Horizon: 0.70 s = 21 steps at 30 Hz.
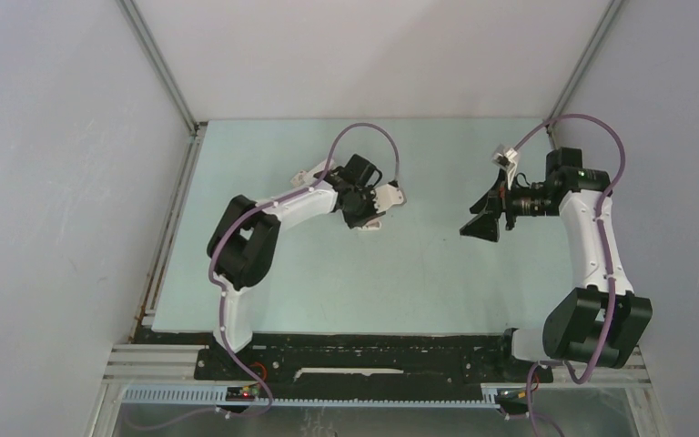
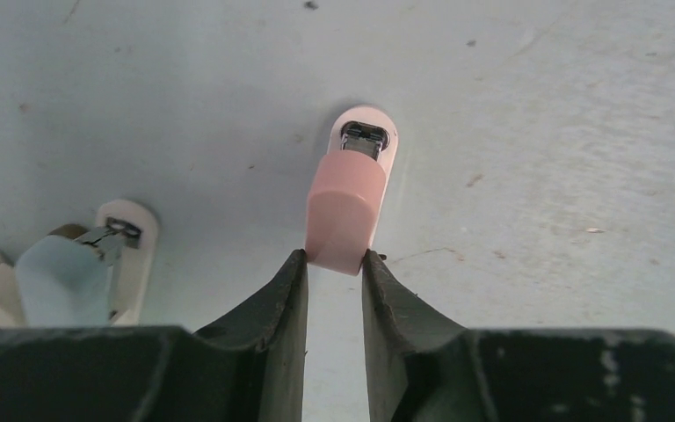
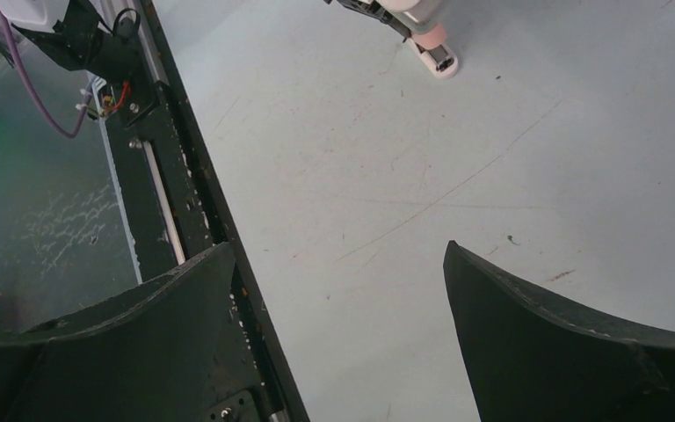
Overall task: Unload the staples from the stapler
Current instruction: Move the stapler to the center of the board.
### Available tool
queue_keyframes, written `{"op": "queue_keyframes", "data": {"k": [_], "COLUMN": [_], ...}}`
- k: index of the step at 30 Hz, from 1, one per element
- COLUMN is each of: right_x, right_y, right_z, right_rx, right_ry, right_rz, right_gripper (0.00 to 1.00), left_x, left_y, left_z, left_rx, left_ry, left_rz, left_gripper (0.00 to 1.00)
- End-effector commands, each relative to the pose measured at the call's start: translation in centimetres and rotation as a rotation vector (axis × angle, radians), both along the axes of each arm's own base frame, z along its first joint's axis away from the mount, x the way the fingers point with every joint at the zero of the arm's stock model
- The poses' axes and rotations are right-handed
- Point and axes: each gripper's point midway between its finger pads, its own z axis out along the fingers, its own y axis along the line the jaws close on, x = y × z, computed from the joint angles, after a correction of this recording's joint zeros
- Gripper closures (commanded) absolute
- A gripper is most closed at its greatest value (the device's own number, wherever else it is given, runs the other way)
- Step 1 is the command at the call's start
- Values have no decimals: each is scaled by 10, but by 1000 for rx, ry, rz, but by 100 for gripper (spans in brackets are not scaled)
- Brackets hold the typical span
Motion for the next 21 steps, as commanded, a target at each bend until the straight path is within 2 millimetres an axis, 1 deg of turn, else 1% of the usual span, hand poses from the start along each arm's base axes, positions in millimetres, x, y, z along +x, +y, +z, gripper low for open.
{"op": "queue_keyframes", "data": {"k": [1,3,6,9,11,12,14,17,18,21], "right_x": [2,2,-1,-3,-4,-4,-5,-7,-8,-11], "right_y": [3,5,9,12,14,14,16,19,19,21], "right_z": [4,2,-2,-4,-5,-5,-6,-6,-7,-10], "right_rx": [-37,-44,-60,-78,-83,-85,-88,-97,-104,-131], "right_ry": [-48,-48,-51,-58,-60,-62,-65,-68,-71,-86], "right_rz": [38,50,71,95,108,111,121,134,140,166], "right_gripper": [0,0,0,0,0,0,0,0,0,0], "left_x": [-17,-23,-27,-31,-32,-32,-32,-32,-33,-39], "left_y": [-15,-17,-19,-21,-20,-20,-19,-16,-14,-7], "left_z": [26,23,21,22,25,27,33,44,52,68], "left_rx": [-93,-104,-122,-140,-156,-163,-179,-208,-227,-269], "left_ry": [-6,5,19,29,25,21,13,-10,-25,-43], "left_rz": [-3,8,34,53,68,74,97,132,148,178], "left_gripper": [75,74,70,54,45,42,38,34,33,31]}}
